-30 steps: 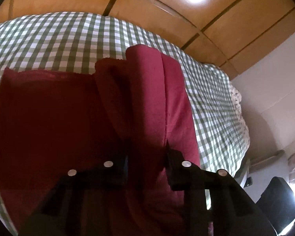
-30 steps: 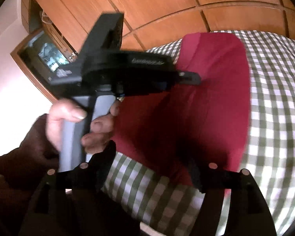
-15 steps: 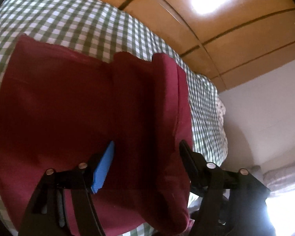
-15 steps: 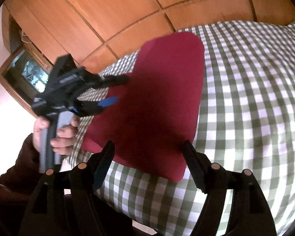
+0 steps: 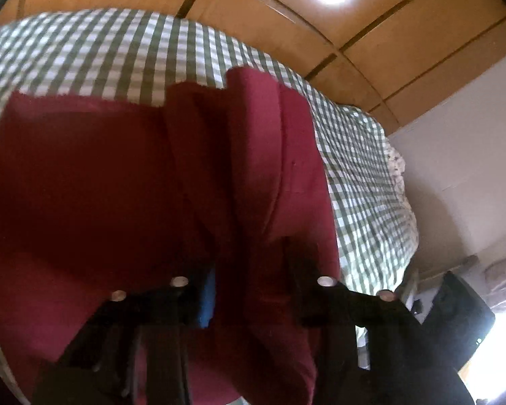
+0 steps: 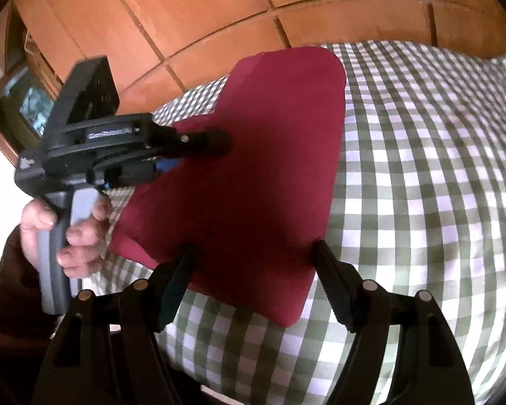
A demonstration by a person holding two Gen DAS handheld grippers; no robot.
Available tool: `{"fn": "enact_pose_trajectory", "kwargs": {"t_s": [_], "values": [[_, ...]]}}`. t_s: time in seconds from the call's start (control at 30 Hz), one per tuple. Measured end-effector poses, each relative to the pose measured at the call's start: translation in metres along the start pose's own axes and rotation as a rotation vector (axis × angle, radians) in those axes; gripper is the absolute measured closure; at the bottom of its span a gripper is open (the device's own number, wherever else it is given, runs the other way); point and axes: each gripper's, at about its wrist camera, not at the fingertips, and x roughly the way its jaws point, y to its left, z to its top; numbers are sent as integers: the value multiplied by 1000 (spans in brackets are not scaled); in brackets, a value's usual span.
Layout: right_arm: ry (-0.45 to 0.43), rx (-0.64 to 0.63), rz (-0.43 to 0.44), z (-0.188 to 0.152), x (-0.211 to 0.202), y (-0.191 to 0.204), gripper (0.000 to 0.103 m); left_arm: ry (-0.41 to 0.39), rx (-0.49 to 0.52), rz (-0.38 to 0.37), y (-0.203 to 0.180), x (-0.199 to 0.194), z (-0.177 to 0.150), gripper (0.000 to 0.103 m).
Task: Fold small clothes
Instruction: 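Fold the lifted shirt over with the right tool while the left tool presses it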
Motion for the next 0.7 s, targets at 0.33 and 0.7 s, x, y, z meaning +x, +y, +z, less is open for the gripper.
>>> {"fn": "enact_pose_trajectory", "kwargs": {"t_s": [0.33,0.7], "values": [[11,-102,15,12,5,34,41,-157,55,76,0,-39,2,87],[36,-248,209,25,28,112,42,-341,122,241,33,-151,-8,87]]}}
